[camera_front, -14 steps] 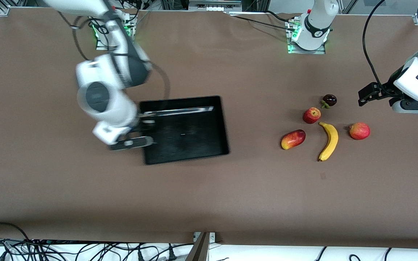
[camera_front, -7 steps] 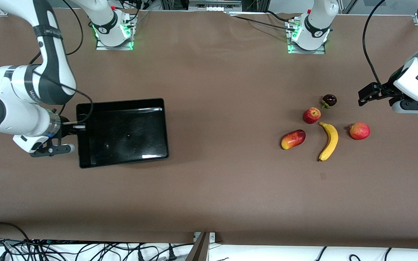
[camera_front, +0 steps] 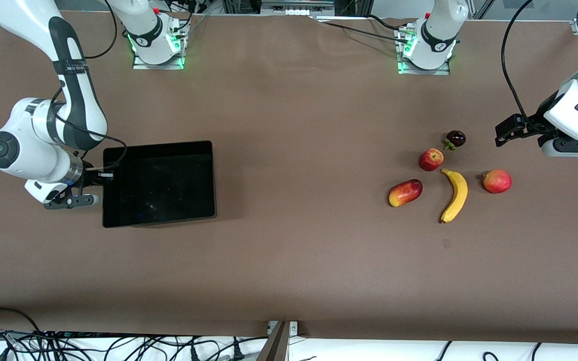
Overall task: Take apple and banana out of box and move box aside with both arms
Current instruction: 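Open the right gripper to release the tray rim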
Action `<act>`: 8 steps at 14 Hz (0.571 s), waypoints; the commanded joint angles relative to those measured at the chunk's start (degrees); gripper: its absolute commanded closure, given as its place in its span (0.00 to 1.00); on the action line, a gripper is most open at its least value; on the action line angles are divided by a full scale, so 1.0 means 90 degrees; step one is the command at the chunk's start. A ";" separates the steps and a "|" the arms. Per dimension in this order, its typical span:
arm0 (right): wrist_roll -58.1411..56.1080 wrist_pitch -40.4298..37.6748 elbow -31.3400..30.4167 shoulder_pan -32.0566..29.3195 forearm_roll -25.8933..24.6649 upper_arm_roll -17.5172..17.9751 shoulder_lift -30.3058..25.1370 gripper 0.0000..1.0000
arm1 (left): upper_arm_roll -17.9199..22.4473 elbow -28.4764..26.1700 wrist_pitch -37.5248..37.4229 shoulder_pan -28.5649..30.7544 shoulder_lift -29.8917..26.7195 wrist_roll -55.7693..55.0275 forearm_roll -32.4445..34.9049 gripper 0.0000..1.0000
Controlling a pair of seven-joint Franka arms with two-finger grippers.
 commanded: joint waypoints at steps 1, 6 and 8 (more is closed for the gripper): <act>-0.0182 0.0449 -0.0758 -0.0001 0.0109 -0.0016 -0.0370 1.00 | 0.0031 -0.0028 -0.0013 -0.0093 -0.0086 0.0001 0.0011 0.00; -0.0133 0.0519 -0.0829 -0.0011 0.0109 -0.0016 -0.0360 0.00 | -0.0027 0.0001 -0.0032 -0.0093 -0.0096 0.0001 0.0002 0.00; -0.0123 0.0092 -0.0343 0.0028 0.0089 0.0023 -0.0506 0.00 | -0.0037 0.0001 -0.0042 -0.0093 -0.0096 0.0001 0.0011 0.00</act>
